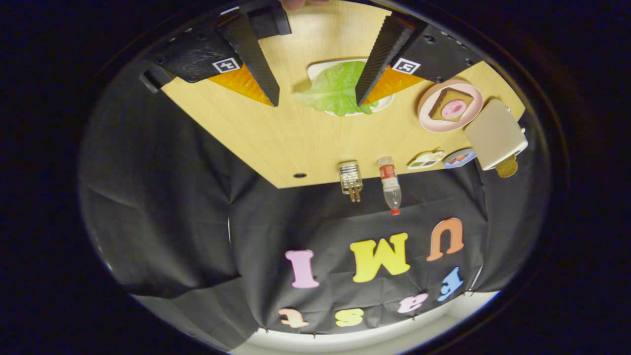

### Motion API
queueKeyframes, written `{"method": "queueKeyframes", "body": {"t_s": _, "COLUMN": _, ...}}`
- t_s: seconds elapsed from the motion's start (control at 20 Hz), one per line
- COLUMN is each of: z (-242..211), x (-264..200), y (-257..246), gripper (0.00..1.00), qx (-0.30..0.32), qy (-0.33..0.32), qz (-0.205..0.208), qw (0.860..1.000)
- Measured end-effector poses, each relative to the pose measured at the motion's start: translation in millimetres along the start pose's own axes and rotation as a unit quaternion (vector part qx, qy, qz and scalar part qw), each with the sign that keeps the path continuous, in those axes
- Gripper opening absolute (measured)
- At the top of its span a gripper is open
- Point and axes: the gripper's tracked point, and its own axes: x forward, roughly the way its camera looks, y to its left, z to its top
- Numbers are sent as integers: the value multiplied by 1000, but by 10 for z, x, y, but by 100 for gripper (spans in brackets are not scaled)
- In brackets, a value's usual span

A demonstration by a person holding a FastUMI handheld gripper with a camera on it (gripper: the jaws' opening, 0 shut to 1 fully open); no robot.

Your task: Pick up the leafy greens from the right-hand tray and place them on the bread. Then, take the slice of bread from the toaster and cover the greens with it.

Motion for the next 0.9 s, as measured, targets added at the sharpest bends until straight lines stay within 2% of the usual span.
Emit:
{"method": "queueKeyframes", "body": {"t_s": 0.25, "z": -96, "x": 354, "y": -68, "gripper": 96, "qx": 51, "qy": 51, "qz": -10, "qw": 997}}
{"method": "queueKeyframes", "body": {"t_s": 0.5, "z": -221, "x": 522, "y": -81, "gripper": 96, "qx": 153, "qy": 99, "qz": -3, "qw": 983}}
{"method": "queueKeyframes", "body": {"t_s": 0.6, "z": -210, "x": 549, "y": -91, "gripper": 88, "qx": 171, "qy": 100, "qz": -1, "qw": 980}}
{"method": "queueKeyframes", "body": {"t_s": 0.75, "z": -194, "x": 671, "y": 0, "gripper": 88, "qx": 193, "qy": 109, "qz": 7, "qw": 975}}
{"method": "queueKeyframes", "body": {"t_s": 0.9, "z": -203, "x": 781, "y": 33, "gripper": 78, "qx": 231, "qy": 119, "qz": 9, "qw": 966}}
